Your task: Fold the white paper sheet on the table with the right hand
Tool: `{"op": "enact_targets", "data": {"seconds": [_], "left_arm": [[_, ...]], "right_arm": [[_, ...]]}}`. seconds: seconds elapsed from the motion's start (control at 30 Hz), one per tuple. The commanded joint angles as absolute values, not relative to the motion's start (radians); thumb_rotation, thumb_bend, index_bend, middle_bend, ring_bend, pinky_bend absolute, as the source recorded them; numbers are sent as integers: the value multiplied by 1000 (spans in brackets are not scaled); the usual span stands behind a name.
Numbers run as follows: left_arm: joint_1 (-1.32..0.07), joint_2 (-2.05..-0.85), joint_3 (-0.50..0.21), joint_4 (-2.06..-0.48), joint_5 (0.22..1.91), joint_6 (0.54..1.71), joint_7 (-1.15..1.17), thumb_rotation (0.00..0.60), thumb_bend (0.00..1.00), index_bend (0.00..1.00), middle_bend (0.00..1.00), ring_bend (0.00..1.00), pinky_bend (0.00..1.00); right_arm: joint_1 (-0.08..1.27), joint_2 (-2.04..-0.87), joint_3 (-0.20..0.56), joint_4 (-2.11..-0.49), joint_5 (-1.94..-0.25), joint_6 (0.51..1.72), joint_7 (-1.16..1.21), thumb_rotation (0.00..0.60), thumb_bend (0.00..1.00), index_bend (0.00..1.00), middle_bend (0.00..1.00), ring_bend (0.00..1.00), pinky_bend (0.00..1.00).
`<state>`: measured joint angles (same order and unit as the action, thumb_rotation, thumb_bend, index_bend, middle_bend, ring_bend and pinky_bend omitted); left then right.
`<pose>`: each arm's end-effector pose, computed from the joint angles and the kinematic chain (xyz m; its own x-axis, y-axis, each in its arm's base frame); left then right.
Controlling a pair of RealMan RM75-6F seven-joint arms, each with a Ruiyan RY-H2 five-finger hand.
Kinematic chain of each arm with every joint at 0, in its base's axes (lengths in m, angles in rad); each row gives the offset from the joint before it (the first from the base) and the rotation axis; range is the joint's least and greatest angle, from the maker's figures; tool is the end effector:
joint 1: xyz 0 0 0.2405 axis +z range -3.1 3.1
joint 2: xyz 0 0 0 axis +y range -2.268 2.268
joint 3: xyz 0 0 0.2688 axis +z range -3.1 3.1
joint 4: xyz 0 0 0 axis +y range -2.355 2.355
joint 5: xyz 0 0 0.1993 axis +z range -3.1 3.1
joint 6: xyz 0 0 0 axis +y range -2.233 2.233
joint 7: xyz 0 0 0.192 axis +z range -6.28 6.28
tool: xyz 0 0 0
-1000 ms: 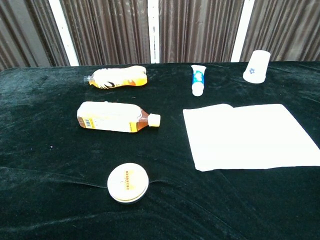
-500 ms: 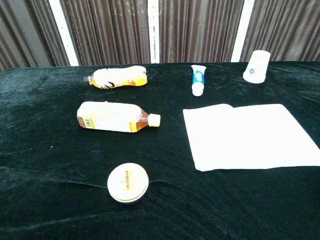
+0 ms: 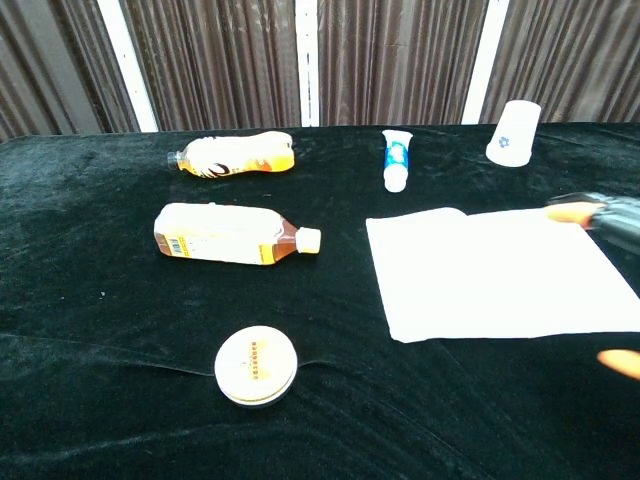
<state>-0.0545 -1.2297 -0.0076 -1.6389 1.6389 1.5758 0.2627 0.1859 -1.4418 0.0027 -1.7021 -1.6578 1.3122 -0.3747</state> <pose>-0.2828 0.2088 0.1373 0.5071 -0.0577 0.8600 0.8530 -0.1096 -0.5103 -0.2112 -0.2285 0.0272 0.4141 -0.1284 0.9011 -0.8718 -0.3405 0.3522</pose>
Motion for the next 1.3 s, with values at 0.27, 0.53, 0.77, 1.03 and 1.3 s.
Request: {"op": "enact_targets", "data": {"seconds": [0.27,0.53,0.77,1.03,1.3], "left_arm": [[-55,-1229,-9,-1639,1634,1573,263,600,181,1,0,0,0],[-58,-1234,-7,-1638,1629,1563,274,600,182,0,0,0,0],[-58,-1230,-14,-1640,1617,1564,267,600,181,0,0,0,0],[-59,-1228,-11,-1643,1619,1563,267,600,181,0,0,0,0],[-58,-1221,-19,-1648,1608,1569,252,600,181,0,0,0,0]], "right_arm": [[269,-1670,97,-1603,-1486,1207,-467,600,146,0,0,0,0],[295,-1748,129,-1516,-1407,1190,-457,600,144,0,0,0,0],[315,-1787,134,-1451,-1369,1175,-437,600,144,0,0,0,0],[338,-1836,142,-1381,-1357,1182,-402,600,144,0,0,0,0],[359,-1871,145,-1331,-1343,1179,-398,600,146,0,0,0,0]]}}
